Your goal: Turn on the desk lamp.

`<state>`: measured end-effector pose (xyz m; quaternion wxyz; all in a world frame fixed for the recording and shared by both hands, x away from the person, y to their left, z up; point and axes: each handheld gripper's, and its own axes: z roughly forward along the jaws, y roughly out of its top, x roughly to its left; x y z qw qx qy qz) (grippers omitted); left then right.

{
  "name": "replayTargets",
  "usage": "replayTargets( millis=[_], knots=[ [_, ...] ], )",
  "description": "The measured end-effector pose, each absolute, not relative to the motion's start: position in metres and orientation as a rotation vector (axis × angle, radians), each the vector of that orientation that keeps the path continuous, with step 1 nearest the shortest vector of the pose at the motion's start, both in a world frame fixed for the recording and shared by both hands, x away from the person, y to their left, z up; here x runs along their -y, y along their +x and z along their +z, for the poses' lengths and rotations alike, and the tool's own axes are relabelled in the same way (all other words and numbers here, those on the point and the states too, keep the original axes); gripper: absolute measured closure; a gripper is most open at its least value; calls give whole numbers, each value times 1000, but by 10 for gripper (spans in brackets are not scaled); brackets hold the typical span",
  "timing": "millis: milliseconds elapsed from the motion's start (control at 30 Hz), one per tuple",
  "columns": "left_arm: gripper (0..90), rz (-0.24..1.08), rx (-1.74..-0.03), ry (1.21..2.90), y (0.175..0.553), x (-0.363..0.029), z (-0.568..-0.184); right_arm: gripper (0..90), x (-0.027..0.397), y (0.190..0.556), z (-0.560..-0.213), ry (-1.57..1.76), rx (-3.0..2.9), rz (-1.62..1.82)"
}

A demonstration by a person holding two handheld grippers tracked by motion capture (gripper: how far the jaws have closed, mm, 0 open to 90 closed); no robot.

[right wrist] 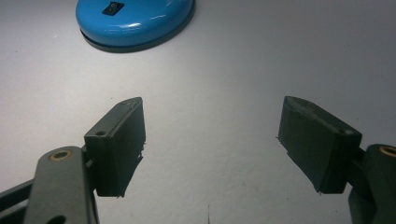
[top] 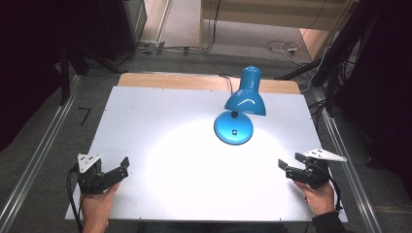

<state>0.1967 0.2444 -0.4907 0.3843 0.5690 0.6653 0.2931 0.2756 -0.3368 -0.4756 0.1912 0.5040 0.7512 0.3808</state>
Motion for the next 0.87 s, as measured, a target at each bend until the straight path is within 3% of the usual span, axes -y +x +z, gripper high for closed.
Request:
replayTargets(
  millis=[700, 867],
  knots=[
    [91, 754, -1709, 1467, 198, -244, -493, 207, 376, 261, -476, 1520, -2009, 1041],
    [91, 765, -1722, 1489, 200, -244, -496, 116, 388, 263, -479, 1600, -1958, 1005]
  ],
)
